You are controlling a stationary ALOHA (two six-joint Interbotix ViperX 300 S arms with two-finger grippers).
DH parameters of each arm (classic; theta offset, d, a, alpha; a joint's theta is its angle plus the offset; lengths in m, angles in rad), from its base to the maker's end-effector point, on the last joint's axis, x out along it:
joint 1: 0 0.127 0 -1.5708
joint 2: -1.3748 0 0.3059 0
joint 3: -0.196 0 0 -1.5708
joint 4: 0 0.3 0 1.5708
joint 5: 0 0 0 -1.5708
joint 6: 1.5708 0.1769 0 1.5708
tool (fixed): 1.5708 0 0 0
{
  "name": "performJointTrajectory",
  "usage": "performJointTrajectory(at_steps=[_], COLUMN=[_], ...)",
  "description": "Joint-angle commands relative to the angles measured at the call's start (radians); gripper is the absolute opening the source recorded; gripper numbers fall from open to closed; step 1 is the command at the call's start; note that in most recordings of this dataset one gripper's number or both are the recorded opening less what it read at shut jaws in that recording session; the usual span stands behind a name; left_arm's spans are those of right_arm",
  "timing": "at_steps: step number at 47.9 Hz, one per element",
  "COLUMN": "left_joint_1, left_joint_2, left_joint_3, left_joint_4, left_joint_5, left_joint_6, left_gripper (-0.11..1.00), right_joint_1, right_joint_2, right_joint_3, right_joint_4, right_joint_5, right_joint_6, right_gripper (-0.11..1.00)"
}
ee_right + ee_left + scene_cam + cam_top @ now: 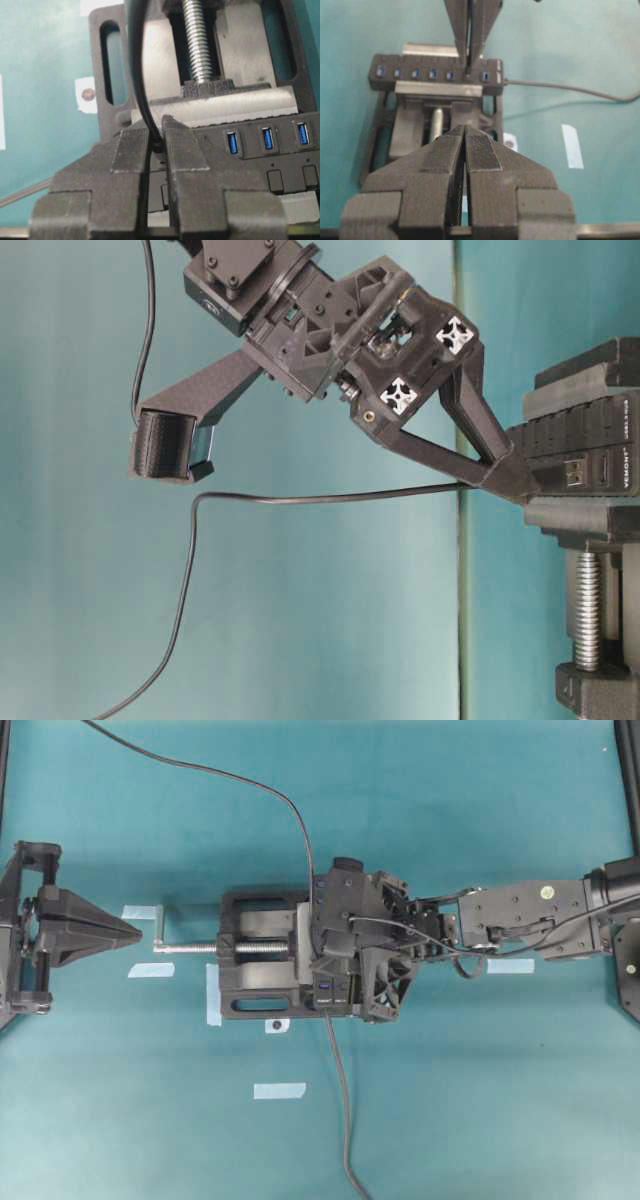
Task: Insert the USB into the second port from the front of the fixed hub.
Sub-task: 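Push the USB plug down into the port with the right gripper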
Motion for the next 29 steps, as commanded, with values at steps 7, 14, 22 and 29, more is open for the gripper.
performJointTrajectory(at_steps=[7, 14, 22, 29], left_joint_1=[0.000, 0.000, 0.000, 0.002], left_joint_2=[0.005, 0.005, 0.005, 0.005], left_joint_3=[-0.011, -0.011, -0.011, -0.011], left_joint_4=[0.002, 0.002, 0.002, 0.002], left_joint_5=[-0.005, -0.005, -0.005, -0.005], left_joint_6=[0.000, -0.002, 0.000, 0.000], left_gripper=[0.00, 0.00, 0.00, 0.00], right_joint_1=[-0.002, -0.006, -0.011, -0.012], right_joint_2=[-0.006, -0.006, -0.006, -0.006], right_joint_3=[0.017, 0.032, 0.035, 0.034], right_joint_4=[0.003, 0.003, 0.003, 0.003], right_joint_5=[0.002, -0.028, -0.043, -0.043], right_joint_6=[0.012, 0.012, 0.012, 0.012], right_gripper=[0.06, 0.06, 0.06, 0.06])
